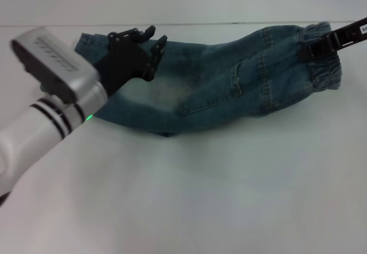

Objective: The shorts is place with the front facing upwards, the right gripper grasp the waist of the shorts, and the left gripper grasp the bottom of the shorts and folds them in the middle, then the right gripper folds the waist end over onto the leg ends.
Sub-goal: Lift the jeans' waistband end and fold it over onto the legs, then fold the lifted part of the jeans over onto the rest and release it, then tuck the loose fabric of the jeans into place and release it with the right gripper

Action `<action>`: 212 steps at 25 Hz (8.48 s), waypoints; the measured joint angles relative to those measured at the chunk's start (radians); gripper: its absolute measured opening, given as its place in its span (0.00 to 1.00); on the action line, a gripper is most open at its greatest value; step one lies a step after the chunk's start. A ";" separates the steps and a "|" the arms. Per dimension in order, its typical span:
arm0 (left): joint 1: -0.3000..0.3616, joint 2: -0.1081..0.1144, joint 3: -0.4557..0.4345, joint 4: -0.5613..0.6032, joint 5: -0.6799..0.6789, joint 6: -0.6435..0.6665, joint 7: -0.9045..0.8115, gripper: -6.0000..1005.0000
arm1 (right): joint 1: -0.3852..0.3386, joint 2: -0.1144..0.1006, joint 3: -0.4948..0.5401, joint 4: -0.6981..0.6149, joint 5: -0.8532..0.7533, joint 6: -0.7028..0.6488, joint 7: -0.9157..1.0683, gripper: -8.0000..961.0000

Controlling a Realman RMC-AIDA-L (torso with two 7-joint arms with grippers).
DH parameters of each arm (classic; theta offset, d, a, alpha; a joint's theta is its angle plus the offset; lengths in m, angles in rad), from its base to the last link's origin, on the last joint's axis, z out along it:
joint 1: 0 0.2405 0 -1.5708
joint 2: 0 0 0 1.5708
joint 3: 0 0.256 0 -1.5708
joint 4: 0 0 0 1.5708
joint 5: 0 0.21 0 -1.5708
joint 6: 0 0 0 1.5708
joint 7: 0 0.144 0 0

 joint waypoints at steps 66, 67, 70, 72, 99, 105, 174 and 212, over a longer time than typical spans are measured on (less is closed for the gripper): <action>0.014 -0.001 -0.402 -0.456 0.345 -0.011 0.539 0.01 | 0.043 -0.002 0.063 -0.257 0.251 -0.235 0.051 0.12; 0.034 0.000 -0.416 -0.441 0.345 0.004 0.537 0.01 | 0.040 -0.003 0.062 -0.256 0.251 -0.234 0.048 0.12; 0.090 -0.001 -0.483 -0.407 0.345 0.033 0.534 0.01 | 0.031 -0.005 0.061 -0.249 0.250 -0.232 0.032 0.12; 0.126 -0.001 -0.546 -0.389 0.342 0.057 0.528 0.01 | 0.030 -0.005 0.057 -0.242 0.248 -0.232 0.021 0.12; 0.404 0.009 -1.022 -0.114 0.337 0.390 -0.178 0.01 | 0.275 0.074 -0.393 0.286 0.231 0.114 -0.205 0.12; 0.407 0.007 -1.023 -0.114 0.337 0.389 -0.179 0.01 | 0.323 0.124 -0.462 0.352 0.209 0.219 -0.208 0.17; 0.362 0.010 -1.024 -0.108 0.337 0.256 -0.173 0.01 | 0.286 0.147 -0.492 0.265 -0.170 0.164 -0.112 0.87; 0.381 0.010 -1.038 -0.103 0.335 0.236 -0.177 0.01 | 0.315 0.148 -0.557 0.333 0.168 0.547 -0.174 0.10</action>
